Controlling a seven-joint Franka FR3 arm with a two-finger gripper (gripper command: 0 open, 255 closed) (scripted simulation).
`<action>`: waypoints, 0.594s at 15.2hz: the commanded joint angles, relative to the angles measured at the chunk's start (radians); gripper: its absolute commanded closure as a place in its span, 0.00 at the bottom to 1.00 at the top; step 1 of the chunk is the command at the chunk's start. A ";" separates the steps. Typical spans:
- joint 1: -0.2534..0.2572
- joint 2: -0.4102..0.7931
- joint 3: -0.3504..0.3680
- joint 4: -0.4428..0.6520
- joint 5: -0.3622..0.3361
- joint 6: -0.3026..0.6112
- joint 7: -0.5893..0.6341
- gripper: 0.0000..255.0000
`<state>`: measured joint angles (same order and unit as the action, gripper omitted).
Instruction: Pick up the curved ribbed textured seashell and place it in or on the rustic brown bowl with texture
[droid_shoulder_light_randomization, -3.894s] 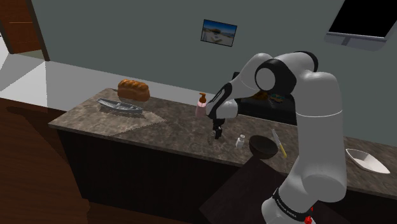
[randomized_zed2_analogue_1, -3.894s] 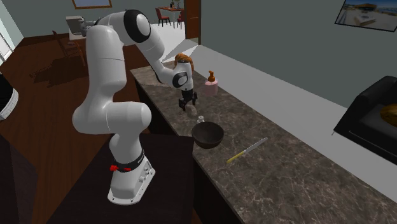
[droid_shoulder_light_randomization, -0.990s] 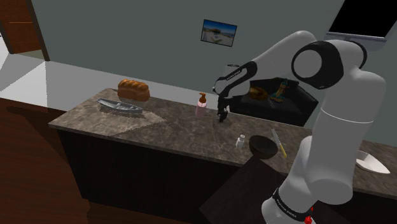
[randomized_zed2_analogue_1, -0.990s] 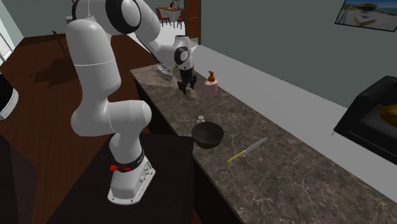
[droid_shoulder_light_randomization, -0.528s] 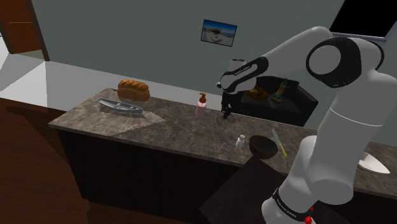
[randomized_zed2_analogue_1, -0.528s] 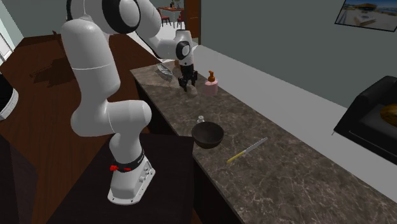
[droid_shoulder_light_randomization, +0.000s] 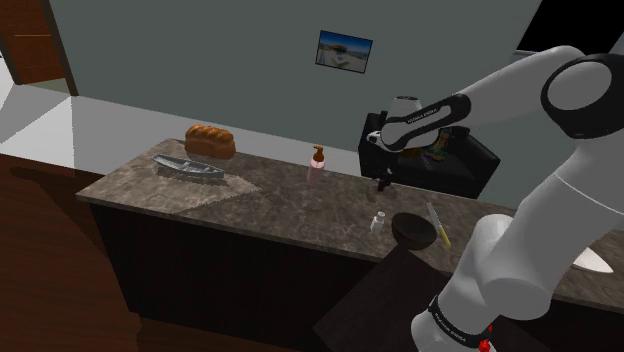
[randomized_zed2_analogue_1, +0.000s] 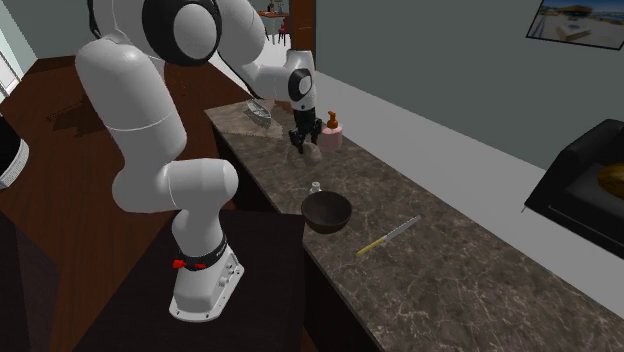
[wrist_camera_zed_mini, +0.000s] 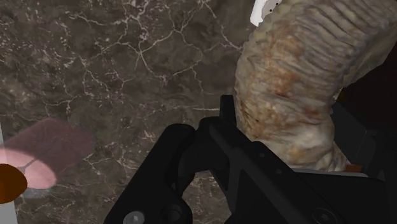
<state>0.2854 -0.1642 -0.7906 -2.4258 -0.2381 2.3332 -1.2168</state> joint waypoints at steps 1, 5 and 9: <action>-0.038 -0.061 -0.011 -0.043 -0.060 -0.003 -0.005 1.00; -0.126 -0.172 -0.030 -0.104 -0.161 -0.031 -0.035 1.00; -0.218 -0.268 -0.054 -0.146 -0.243 -0.065 -0.087 1.00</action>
<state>0.0933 -0.4059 -0.8340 -2.5676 -0.4598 2.2820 -1.2811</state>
